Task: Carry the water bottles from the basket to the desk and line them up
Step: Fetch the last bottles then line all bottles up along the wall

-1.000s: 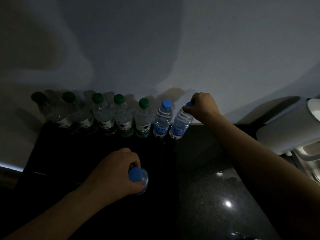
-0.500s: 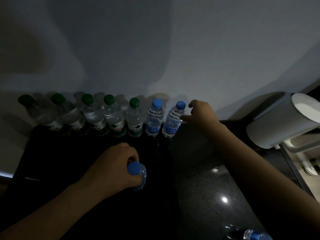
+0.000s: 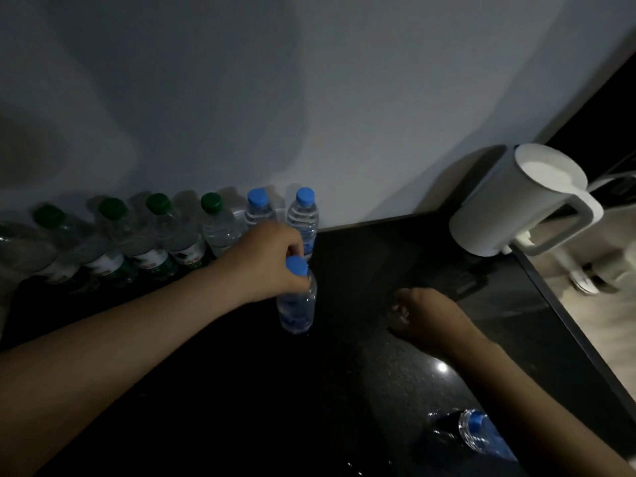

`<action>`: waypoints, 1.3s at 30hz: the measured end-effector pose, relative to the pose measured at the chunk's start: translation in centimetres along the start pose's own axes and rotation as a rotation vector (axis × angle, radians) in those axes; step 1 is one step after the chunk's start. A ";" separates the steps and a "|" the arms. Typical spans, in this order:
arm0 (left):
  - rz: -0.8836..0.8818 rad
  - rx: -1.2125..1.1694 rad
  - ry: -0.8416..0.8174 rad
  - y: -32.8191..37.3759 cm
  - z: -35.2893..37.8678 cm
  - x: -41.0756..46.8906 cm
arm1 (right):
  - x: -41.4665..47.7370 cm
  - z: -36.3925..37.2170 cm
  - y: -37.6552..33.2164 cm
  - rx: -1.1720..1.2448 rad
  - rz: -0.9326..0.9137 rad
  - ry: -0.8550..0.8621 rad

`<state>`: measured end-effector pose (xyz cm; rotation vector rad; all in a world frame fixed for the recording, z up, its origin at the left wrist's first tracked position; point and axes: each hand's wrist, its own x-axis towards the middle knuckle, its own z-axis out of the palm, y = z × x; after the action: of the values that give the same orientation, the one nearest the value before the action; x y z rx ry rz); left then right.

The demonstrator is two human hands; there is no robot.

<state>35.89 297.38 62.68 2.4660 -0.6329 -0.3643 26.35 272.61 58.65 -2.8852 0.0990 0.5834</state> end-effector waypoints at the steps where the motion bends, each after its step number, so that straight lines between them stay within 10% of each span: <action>1: 0.016 0.022 -0.004 0.4 0.1 1.1 | -0.5 0.2 0.4 0.017 0.003 0.010; 39: -0.054 0.120 0.118 1.5 3.1 18.4 | 1.3 4.1 5.2 0.248 0.143 0.054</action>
<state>49.86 285.46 58.94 2.6008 -0.5538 -0.2049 25.48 268.36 53.54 -2.6674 0.3613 0.4796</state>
